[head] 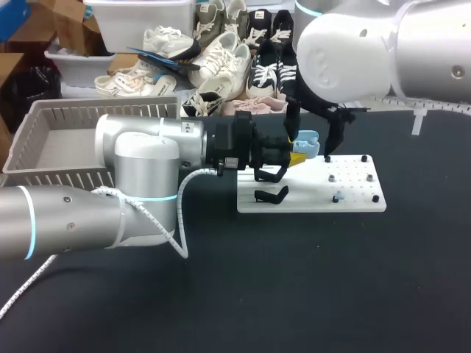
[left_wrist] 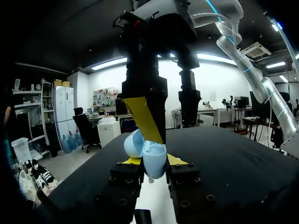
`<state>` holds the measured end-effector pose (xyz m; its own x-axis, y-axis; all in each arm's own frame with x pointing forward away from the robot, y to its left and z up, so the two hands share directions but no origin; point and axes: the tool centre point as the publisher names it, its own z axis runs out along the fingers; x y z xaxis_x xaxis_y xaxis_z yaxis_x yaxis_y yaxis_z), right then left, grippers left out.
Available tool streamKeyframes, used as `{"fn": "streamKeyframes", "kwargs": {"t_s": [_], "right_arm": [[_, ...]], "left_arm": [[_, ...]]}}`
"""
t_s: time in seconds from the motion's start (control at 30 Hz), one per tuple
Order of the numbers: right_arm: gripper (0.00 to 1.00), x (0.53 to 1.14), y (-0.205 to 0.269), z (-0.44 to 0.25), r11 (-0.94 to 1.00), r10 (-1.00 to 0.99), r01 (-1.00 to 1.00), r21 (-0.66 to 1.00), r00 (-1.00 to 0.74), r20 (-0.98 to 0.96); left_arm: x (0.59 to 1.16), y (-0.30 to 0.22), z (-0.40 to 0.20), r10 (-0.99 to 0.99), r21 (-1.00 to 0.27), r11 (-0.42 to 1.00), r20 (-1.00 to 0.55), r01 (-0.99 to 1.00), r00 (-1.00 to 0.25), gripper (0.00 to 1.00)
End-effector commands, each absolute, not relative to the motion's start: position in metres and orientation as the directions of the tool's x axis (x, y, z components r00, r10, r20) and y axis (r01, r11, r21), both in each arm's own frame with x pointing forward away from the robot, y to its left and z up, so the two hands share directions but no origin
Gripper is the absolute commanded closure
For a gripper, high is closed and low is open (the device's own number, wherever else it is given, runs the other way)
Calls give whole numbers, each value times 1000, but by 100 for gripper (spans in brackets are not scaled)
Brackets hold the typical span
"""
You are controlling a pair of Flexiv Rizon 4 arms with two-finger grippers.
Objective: Pick up each earbud case from the left stands, insert the matching earbuds, close the lid, and place the case in the box.
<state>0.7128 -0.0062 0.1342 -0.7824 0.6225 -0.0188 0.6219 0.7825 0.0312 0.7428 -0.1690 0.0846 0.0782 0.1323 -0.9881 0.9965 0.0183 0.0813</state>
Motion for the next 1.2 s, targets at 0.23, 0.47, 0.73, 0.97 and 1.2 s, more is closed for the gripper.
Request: {"fn": "streamKeyframes", "kwargs": {"t_s": [0.23,0.47,0.73,0.97,1.2], "right_arm": [[20,692,-9,130,783,622,620,58,-783,-31],[18,695,-21,128,766,642,641,46,-766,-30],[17,704,-25,126,756,655,654,30,-755,-26],[13,706,-25,128,755,656,655,31,-754,-31],[8,695,-26,128,771,635,631,85,-772,-30]], "left_arm": [[743,-169,84,130,83,19,-988,996,80,100],[743,-169,84,130,83,19,-988,996,80,100],[743,-169,84,130,83,19,-988,996,80,100],[743,-169,84,130,83,19,-988,996,80,100],[743,-169,84,130,83,19,-988,996,80,100]]}}
